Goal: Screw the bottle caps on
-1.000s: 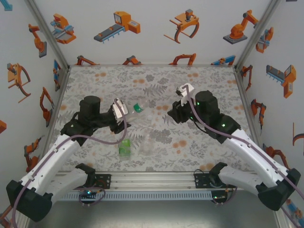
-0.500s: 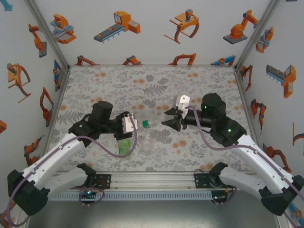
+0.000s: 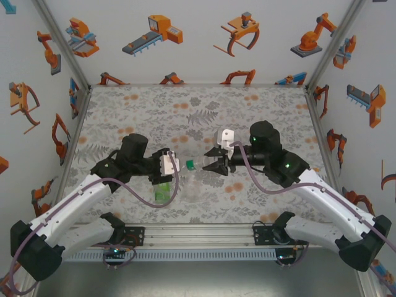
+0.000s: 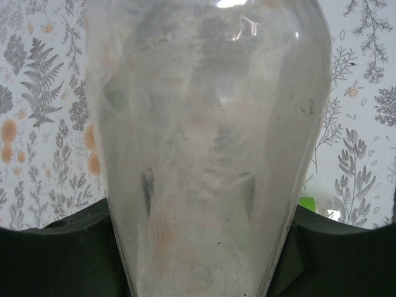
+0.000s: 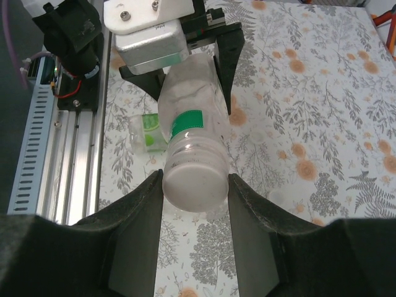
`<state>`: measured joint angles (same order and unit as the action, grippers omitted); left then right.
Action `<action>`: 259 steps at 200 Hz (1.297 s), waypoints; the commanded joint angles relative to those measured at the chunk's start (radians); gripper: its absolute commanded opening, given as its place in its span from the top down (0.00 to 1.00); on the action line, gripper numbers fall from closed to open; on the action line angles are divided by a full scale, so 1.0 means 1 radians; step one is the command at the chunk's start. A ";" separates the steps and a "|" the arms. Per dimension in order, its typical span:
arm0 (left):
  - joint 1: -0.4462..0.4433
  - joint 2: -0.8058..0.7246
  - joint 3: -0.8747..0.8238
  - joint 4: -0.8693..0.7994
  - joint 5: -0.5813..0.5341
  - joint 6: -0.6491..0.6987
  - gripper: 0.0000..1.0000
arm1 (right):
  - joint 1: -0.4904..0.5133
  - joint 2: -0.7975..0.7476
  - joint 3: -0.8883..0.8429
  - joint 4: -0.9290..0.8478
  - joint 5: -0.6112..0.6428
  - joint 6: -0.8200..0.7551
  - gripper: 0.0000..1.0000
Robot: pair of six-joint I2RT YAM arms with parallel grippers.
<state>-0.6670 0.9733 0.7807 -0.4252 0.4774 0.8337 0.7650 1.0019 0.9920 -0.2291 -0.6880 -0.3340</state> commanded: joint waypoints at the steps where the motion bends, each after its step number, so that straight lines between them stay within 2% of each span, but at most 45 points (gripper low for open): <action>1: -0.004 -0.018 -0.012 0.015 0.054 0.013 1.00 | 0.019 0.000 -0.019 0.043 0.019 -0.018 0.86; 26: -0.006 -0.024 -0.017 0.016 0.066 0.023 1.00 | 0.034 -0.001 -0.021 0.044 0.063 -0.027 0.86; 55: -0.006 -0.033 -0.013 0.016 0.090 0.025 1.00 | 0.042 0.013 -0.012 0.018 0.041 -0.048 0.87; 125: -0.006 -0.006 0.008 -0.023 0.146 0.033 1.00 | 0.097 0.009 0.012 -0.061 0.027 -0.181 1.00; 189: -0.008 -0.010 0.035 -0.067 0.197 0.051 1.00 | 0.109 -0.034 0.021 -0.137 0.020 -0.294 1.00; 233: -0.021 0.023 0.060 -0.091 0.188 0.038 1.00 | 0.120 -0.028 0.024 -0.141 0.007 -0.295 1.00; 259: -0.029 0.028 0.069 -0.099 0.166 0.045 1.00 | 0.121 -0.010 0.024 -0.143 0.034 -0.231 1.00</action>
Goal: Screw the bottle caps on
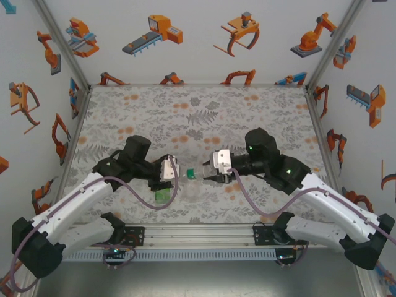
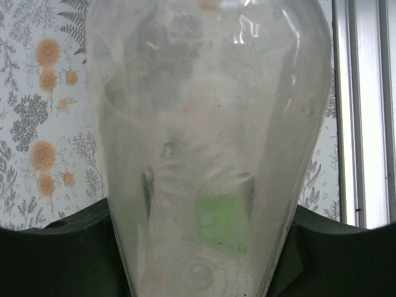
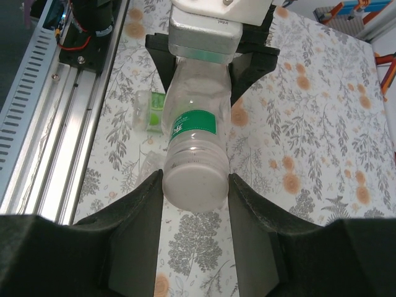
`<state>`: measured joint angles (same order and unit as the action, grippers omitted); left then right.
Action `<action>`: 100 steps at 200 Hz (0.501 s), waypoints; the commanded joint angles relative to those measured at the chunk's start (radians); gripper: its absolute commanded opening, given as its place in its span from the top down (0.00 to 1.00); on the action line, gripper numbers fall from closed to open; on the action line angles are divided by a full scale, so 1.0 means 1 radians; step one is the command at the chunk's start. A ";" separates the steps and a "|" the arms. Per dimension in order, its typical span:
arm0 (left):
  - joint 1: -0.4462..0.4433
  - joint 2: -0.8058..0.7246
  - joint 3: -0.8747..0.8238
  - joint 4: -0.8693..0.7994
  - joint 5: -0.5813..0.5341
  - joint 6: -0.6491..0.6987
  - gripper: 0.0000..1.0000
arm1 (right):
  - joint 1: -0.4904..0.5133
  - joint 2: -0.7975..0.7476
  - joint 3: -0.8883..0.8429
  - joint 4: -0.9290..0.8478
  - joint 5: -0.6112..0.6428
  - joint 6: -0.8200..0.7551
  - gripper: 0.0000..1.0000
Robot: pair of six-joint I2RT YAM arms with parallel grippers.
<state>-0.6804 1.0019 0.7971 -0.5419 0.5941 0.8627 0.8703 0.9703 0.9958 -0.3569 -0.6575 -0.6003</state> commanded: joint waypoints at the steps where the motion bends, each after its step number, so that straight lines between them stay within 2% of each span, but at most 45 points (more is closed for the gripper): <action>1: -0.016 -0.001 0.053 0.017 0.050 0.017 1.00 | 0.016 0.022 0.020 -0.016 0.005 0.040 1.00; 44: -0.017 -0.021 0.051 0.032 0.024 0.011 1.00 | 0.015 0.043 0.031 -0.004 0.070 0.285 1.00; 100: -0.017 -0.052 0.030 0.108 0.013 -0.029 1.00 | 0.014 0.044 0.003 0.104 0.166 0.708 1.00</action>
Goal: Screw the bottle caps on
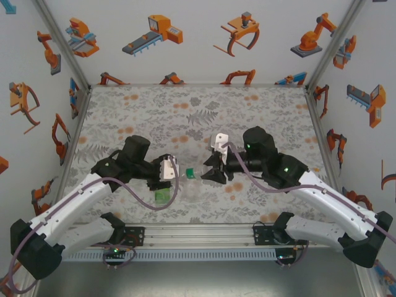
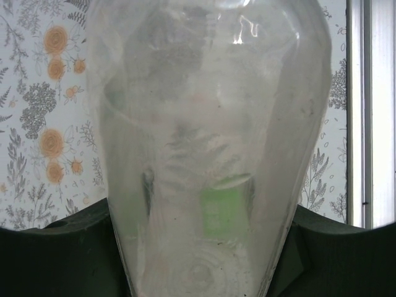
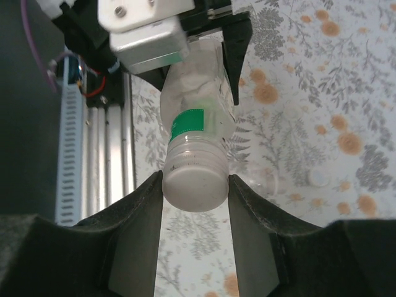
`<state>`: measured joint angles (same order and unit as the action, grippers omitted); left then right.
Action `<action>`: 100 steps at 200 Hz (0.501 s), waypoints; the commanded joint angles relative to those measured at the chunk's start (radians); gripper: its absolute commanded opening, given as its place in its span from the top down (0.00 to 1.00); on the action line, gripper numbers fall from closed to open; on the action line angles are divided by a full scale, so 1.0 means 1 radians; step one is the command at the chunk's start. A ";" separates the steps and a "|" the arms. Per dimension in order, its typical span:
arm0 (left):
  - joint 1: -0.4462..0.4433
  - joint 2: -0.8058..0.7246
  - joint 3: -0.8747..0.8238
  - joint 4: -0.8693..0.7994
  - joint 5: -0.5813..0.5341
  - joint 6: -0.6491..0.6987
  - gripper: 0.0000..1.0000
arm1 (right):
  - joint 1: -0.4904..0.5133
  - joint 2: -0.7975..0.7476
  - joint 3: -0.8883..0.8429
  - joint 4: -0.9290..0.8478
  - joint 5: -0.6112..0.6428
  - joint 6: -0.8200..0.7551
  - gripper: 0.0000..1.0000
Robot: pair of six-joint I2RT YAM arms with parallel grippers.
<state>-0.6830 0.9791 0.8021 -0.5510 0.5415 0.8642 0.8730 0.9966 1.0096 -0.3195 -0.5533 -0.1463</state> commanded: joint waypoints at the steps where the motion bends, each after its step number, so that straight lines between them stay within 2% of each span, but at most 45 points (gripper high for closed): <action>1: -0.015 -0.029 0.025 0.118 0.066 -0.032 1.00 | 0.011 0.017 -0.011 0.069 0.062 0.261 1.00; 25: -0.014 -0.030 0.023 0.119 0.056 -0.024 1.00 | 0.009 0.015 -0.024 0.107 0.076 0.419 1.00; 63: -0.015 -0.036 0.019 0.121 0.035 -0.018 1.00 | -0.055 0.099 0.038 0.000 0.073 0.753 1.00; 100: -0.015 -0.030 0.001 0.159 -0.013 -0.040 1.00 | -0.076 0.119 -0.026 0.047 0.124 1.034 1.00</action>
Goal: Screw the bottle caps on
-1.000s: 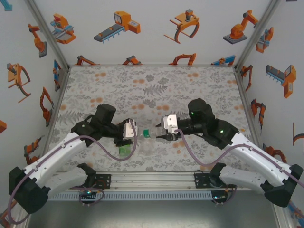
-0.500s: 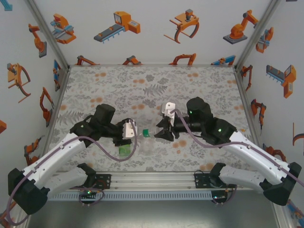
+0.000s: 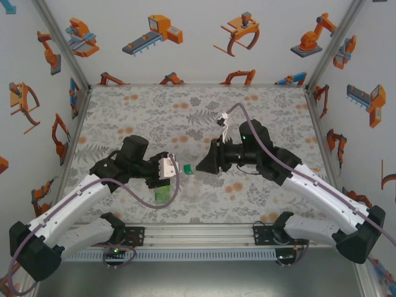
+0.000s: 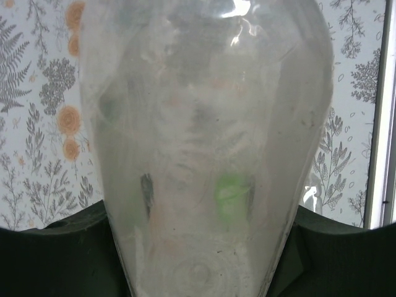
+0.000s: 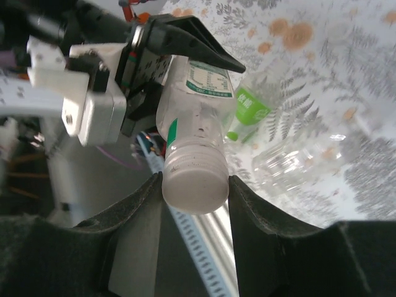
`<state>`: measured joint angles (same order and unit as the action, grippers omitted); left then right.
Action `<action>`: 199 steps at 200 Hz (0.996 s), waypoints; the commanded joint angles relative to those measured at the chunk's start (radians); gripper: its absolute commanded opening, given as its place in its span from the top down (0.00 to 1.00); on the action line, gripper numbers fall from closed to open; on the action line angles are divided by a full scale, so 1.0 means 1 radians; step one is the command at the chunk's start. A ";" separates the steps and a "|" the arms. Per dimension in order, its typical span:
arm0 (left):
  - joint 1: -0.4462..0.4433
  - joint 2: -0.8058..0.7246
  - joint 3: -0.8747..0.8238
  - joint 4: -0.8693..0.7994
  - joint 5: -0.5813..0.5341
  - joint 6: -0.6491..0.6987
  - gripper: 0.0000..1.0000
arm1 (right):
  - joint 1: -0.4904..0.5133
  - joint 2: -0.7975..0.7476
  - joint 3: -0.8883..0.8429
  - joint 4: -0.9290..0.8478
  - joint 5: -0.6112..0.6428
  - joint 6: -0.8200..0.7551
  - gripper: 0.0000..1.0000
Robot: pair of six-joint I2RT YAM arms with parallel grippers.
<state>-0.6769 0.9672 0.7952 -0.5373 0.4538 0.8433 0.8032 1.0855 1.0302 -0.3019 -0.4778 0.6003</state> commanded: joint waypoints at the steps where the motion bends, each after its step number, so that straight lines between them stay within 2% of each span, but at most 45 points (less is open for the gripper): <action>1: -0.020 -0.017 0.007 0.146 0.073 -0.020 1.00 | -0.007 0.030 -0.048 0.032 0.049 0.298 1.00; 17: -0.022 -0.001 0.009 0.150 0.056 -0.033 1.00 | -0.025 0.031 -0.086 0.076 0.065 0.434 0.94; 52: -0.022 0.014 -0.001 0.196 0.068 -0.058 1.00 | -0.058 0.036 -0.165 0.126 0.117 0.704 0.90; 72: -0.022 0.020 -0.004 0.208 0.072 -0.063 1.00 | -0.077 0.040 -0.182 0.156 0.096 0.775 0.86; 83: -0.022 0.023 -0.005 0.208 0.071 -0.063 1.00 | -0.080 0.042 -0.171 0.150 0.086 0.768 0.79; 106: -0.022 0.021 -0.011 0.198 0.060 -0.058 1.00 | -0.088 0.030 -0.099 0.050 0.084 0.673 0.62; 125: -0.022 0.018 -0.016 0.187 0.050 -0.056 1.00 | -0.091 -0.013 -0.012 -0.072 0.148 0.492 0.49; 153: -0.021 0.020 -0.016 0.186 0.051 -0.053 1.00 | -0.114 -0.088 0.057 -0.098 0.174 0.307 0.32; 171: -0.022 0.026 -0.012 0.185 0.061 -0.052 1.00 | -0.133 -0.098 0.103 -0.128 0.140 0.171 0.30; 199: -0.022 0.025 -0.011 0.181 0.081 -0.047 1.00 | -0.133 -0.112 0.141 -0.158 0.119 -0.136 0.33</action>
<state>-0.6952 0.9993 0.7696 -0.3744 0.4755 0.7864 0.6735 0.9886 1.1450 -0.4065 -0.3428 0.7898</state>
